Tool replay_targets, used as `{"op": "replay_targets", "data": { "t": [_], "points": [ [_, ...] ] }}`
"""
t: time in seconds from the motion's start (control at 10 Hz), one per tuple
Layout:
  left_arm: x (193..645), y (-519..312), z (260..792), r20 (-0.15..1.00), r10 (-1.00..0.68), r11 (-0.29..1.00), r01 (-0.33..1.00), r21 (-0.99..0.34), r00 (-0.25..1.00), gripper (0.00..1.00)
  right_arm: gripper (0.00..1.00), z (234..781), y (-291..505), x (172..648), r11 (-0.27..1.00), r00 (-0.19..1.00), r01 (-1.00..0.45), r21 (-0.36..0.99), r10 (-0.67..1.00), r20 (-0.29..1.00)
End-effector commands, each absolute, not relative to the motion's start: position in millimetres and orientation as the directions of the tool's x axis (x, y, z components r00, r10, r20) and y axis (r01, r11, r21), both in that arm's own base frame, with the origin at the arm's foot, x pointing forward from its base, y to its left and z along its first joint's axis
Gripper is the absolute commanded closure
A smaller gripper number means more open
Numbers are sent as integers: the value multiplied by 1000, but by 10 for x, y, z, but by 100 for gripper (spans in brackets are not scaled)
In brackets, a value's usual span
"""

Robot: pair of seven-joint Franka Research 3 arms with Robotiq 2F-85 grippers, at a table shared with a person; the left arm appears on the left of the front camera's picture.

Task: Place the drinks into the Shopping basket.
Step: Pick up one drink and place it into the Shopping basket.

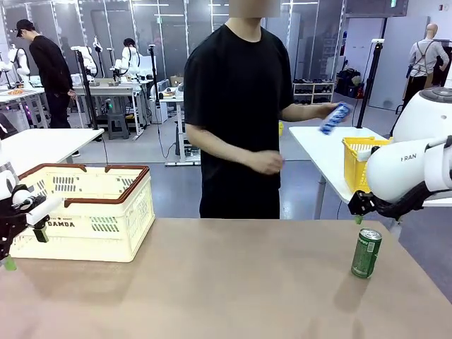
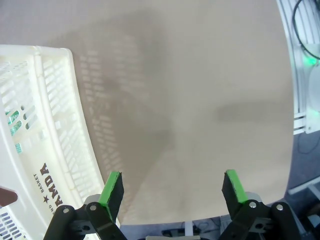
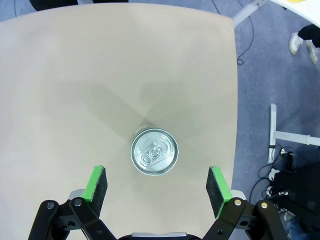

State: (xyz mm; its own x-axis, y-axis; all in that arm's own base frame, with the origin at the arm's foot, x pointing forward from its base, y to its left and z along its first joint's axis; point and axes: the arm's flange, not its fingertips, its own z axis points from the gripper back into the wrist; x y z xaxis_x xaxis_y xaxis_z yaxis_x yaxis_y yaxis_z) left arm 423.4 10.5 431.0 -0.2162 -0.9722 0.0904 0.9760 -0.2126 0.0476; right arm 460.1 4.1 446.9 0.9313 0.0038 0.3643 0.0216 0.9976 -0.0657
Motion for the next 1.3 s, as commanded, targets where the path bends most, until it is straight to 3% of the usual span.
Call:
{"op": "replay_targets", "data": {
  "t": [0.0,1.2],
  "points": [
    [4192,86,4311,91,-975,-198,979,50,-202,0,0,4413,-15,4724,999,944,5,-32,6,330],
    [4192,86,4311,91,-975,-198,979,50,-202,0,0,3814,-179,5056,1000,976,0,12,-2,218]
  ]
}}
